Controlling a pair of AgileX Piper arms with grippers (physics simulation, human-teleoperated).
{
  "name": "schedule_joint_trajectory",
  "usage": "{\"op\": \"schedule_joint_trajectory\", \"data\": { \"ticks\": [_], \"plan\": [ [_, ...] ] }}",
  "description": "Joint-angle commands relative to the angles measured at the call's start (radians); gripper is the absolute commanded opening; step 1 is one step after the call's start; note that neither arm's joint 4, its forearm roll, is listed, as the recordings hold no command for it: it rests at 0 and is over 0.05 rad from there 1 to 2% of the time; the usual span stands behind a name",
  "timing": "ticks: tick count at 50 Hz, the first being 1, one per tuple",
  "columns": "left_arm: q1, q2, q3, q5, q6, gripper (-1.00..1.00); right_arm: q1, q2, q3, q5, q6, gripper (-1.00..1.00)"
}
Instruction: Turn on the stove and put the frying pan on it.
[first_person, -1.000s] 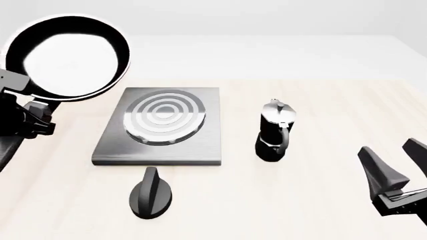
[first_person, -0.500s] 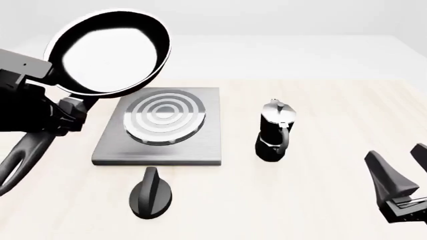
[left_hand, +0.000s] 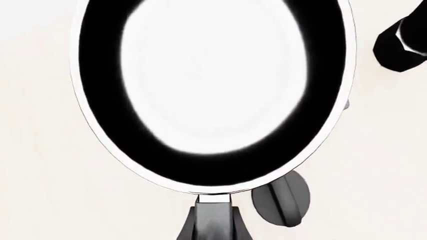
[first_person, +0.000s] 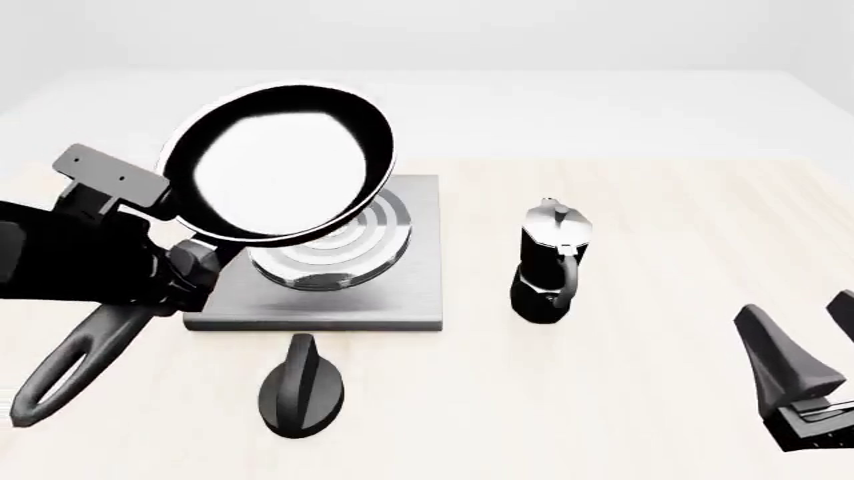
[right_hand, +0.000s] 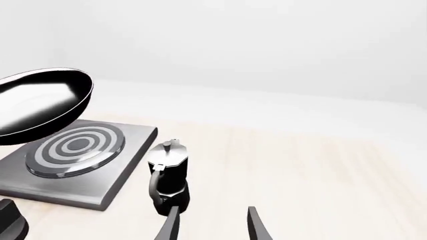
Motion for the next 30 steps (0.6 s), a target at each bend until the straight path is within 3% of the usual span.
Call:
{"op": "schedule_joint_trajectory", "data": {
  "ticks": [1,30],
  "plan": [
    [-0.001,0.060,-0.010,-0.054,0.040,-1.00,-0.001,-0.006,0.000,0.003,0.001,1.00],
    [-0.013,0.185,-0.002,-0.160,0.072,-1.00,-0.019,-0.040,0.000,0.042,-0.001,1.00]
  ]
}}
